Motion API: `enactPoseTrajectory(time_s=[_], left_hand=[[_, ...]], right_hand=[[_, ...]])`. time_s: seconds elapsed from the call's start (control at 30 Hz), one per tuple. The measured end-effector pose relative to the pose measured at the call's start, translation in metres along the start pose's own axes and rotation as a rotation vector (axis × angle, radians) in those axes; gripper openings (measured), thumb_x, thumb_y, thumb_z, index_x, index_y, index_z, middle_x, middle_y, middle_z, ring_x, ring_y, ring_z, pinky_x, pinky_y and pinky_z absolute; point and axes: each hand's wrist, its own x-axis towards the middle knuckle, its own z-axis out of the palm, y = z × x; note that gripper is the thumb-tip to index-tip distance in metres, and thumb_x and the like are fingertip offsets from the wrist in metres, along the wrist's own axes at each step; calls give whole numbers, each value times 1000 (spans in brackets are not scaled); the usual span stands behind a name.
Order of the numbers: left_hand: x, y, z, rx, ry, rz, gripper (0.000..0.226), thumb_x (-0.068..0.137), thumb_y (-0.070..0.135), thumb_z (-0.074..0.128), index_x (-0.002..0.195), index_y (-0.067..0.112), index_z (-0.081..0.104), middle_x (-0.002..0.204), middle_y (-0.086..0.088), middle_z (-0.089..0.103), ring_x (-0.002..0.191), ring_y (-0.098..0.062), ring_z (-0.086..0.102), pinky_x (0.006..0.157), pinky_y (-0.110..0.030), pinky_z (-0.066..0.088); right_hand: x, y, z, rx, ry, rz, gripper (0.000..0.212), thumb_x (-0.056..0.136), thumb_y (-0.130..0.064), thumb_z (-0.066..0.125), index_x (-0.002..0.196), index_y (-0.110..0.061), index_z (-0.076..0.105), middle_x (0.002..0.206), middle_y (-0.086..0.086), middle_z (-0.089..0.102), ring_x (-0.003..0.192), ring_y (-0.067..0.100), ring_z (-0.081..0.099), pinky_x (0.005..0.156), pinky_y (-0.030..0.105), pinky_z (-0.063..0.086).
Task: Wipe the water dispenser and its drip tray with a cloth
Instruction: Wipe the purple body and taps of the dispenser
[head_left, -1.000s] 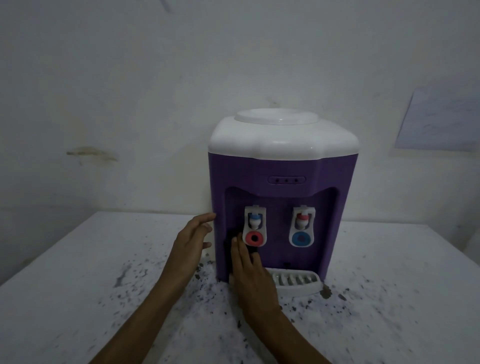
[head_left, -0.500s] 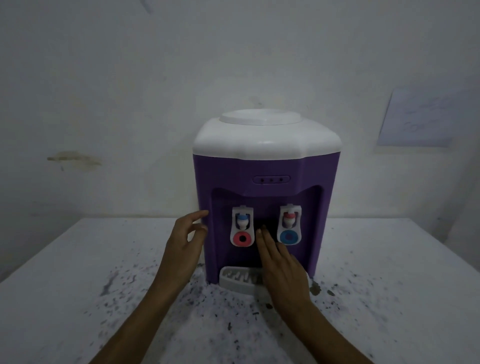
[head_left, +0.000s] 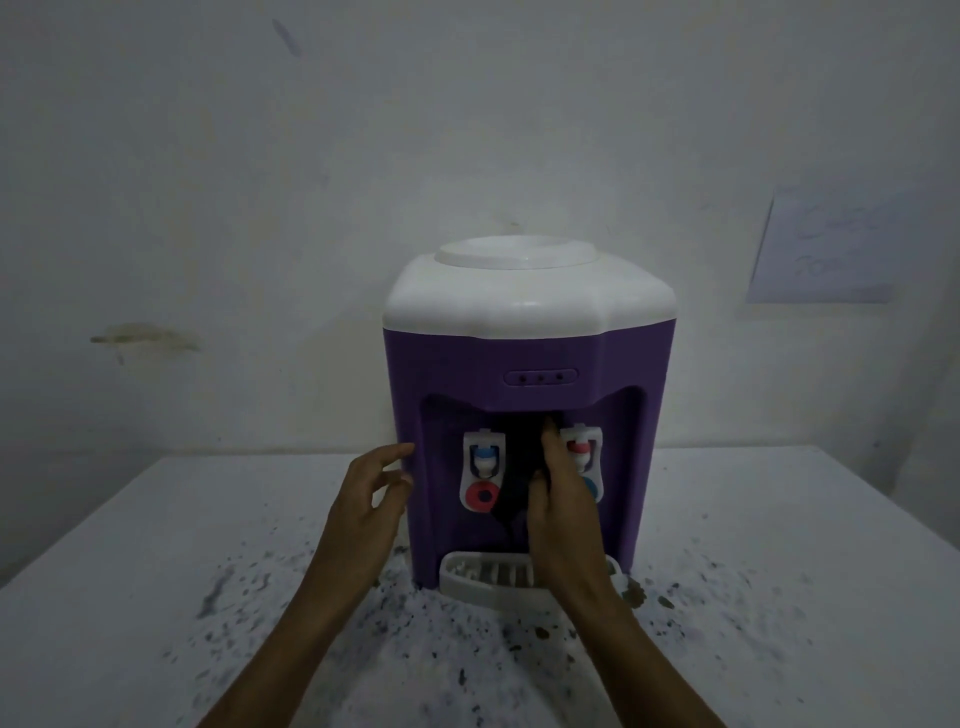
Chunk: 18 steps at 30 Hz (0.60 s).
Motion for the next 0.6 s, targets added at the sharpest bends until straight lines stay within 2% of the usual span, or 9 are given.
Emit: enactPoseTrajectory(time_s=[0.07, 0.1, 0.2, 0.27, 0.37, 0.43, 0.5, 0.6], left_hand=[[1, -1, 0, -2, 9, 12, 29, 98, 17, 42, 117, 35, 55, 119, 20, 48, 111, -2, 52, 100, -35, 44], [2, -2, 1, -4, 14, 15, 29, 98, 17, 42, 118, 34, 55, 121, 18, 48, 111, -1, 52, 100, -36, 44], [3, -4, 2, -14, 36, 12, 29, 98, 18, 43, 118, 34, 56, 122, 18, 49, 111, -4, 54, 100, -35, 45], [5, -3, 2, -16, 53, 18, 29, 98, 18, 43, 118, 33, 57, 123, 14, 51, 110, -5, 55, 97, -33, 47], [9, -2, 1, -25, 57, 23, 29, 98, 16, 42, 119, 31, 57, 123, 12, 54, 109, -4, 55, 89, -24, 48], [9, -2, 0, -27, 52, 24, 29, 98, 17, 43, 119, 31, 56, 120, 17, 54, 109, -7, 56, 85, -21, 47], [8, -3, 0, -25, 51, 21, 28, 98, 18, 43, 119, 32, 56, 118, 21, 53, 109, -9, 57, 80, -17, 45], [8, -4, 1, -29, 54, 16, 27, 99, 19, 43, 118, 32, 56, 118, 21, 52, 108, -13, 58, 77, -15, 43]], right_hand=[[5, -6, 2, -74, -14, -141, 57, 93, 7, 36, 146, -16, 32, 144, -4, 40, 123, 0, 43, 101, 4, 29], [6, -8, 5, -131, -19, -201, 57, 92, 4, 35, 146, -15, 32, 146, 0, 39, 128, 1, 37, 104, 6, 26], [7, -6, 10, -359, -57, -378, 59, 88, -4, 28, 146, -11, 32, 145, 5, 42, 131, 9, 37, 107, 19, 34], [11, -7, 7, -558, -91, -463, 63, 83, -1, 27, 145, -10, 35, 143, 3, 44, 127, 18, 43, 95, 30, 48], [17, -14, 2, -689, -105, -449, 63, 81, -1, 26, 141, -9, 42, 139, 4, 50, 119, 21, 50, 67, 29, 55], [15, -11, 1, -752, -100, -442, 61, 83, 0, 24, 140, -8, 43, 141, 7, 48, 124, 23, 50, 65, 28, 55], [13, -4, 0, -775, -88, -411, 57, 85, -1, 27, 140, -6, 43, 143, 10, 46, 130, 24, 47, 72, 29, 56], [13, 1, -10, -811, -42, -335, 53, 87, -1, 30, 137, -4, 46, 142, 13, 47, 129, 23, 48, 73, 27, 57]])
